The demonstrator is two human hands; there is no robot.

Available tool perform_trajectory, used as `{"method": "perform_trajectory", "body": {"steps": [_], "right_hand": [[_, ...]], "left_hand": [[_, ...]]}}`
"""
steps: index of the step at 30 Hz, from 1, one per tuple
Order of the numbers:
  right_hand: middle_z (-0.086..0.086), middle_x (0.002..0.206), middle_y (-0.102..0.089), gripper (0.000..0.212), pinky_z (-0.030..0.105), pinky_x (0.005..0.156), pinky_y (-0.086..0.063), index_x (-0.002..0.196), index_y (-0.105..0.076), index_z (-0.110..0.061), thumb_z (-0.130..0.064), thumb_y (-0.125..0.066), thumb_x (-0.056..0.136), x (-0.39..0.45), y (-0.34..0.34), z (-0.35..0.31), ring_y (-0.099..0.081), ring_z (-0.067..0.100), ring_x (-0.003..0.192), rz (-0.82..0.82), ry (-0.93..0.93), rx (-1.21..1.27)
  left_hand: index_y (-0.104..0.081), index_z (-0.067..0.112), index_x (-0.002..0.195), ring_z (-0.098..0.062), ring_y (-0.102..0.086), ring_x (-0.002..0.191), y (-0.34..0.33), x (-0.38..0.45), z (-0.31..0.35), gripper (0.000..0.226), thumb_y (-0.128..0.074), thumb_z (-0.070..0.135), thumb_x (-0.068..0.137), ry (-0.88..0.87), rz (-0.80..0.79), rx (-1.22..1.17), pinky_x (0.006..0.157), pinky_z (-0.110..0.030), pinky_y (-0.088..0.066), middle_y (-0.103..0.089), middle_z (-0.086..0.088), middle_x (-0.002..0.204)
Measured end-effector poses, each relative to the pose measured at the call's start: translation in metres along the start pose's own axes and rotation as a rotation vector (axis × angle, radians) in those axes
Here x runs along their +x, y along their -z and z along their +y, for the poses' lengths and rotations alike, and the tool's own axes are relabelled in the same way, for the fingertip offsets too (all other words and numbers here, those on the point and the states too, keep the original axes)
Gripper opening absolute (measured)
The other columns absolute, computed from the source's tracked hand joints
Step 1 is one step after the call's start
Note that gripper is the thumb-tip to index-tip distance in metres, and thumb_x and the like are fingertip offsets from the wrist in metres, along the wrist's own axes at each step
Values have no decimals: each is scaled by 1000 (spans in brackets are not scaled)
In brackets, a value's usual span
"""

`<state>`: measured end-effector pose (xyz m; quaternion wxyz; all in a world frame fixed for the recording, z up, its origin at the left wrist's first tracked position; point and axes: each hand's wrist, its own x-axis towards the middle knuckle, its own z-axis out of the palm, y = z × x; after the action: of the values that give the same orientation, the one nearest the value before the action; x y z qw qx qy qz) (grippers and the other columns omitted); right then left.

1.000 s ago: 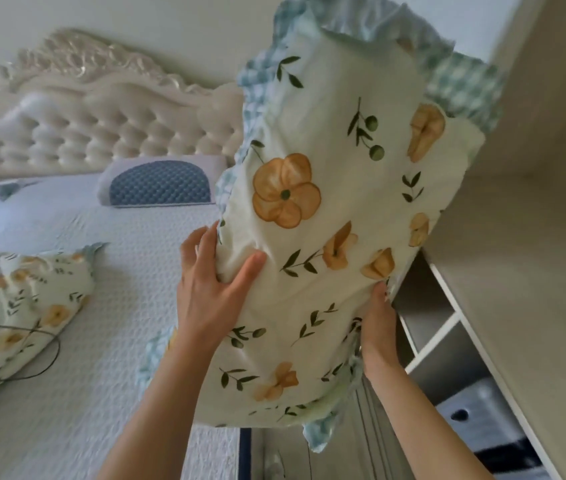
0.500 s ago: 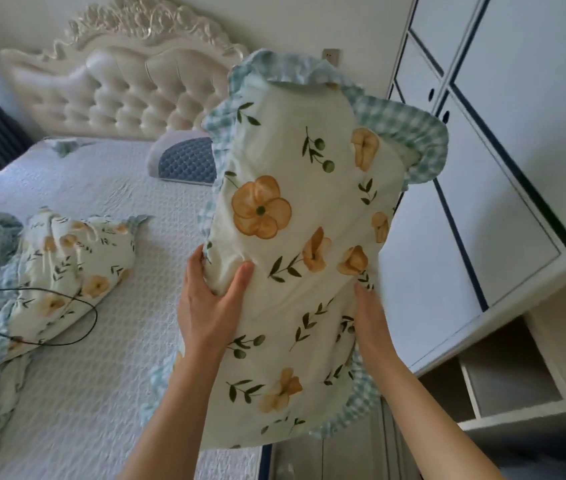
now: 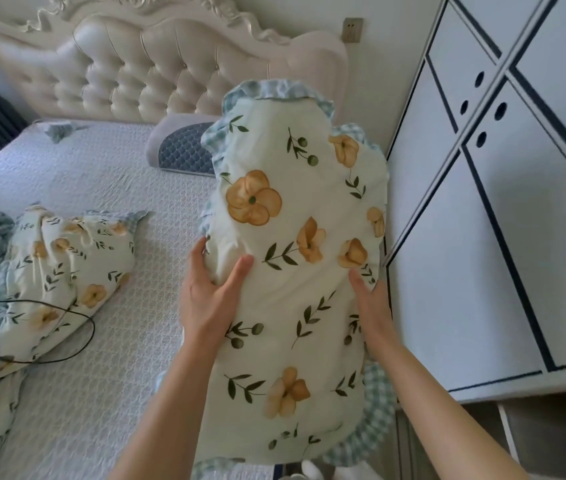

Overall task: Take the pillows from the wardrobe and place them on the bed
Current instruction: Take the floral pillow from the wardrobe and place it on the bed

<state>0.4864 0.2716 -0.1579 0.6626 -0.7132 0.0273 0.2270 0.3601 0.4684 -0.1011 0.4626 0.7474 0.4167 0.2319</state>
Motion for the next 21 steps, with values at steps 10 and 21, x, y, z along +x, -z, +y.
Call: {"method": "perform_trajectory", "body": {"steps": [10,21], "right_hand": [[-4,146,-44,83,50,112,-31,145,-34,-26,-70,-54,78,127,7,-32,-38,22,135,-99,-4,-160],[7,142,-40,79,52,108,-34,141,-26,-21,-53,-66,80,289,21,-88,-37,27,132,-152,-13,-195]], "left_hand": [[-30,46,137,-17,-54,109,-86,86,31,101,-65,86,52,100,-18,37,86,-39,-44,-56,8,125],[-31,44,138,-20,-63,105,-188,192,81,108,-70,85,46,233,-8,7,92,-50,-53,-61,8,122]]}}
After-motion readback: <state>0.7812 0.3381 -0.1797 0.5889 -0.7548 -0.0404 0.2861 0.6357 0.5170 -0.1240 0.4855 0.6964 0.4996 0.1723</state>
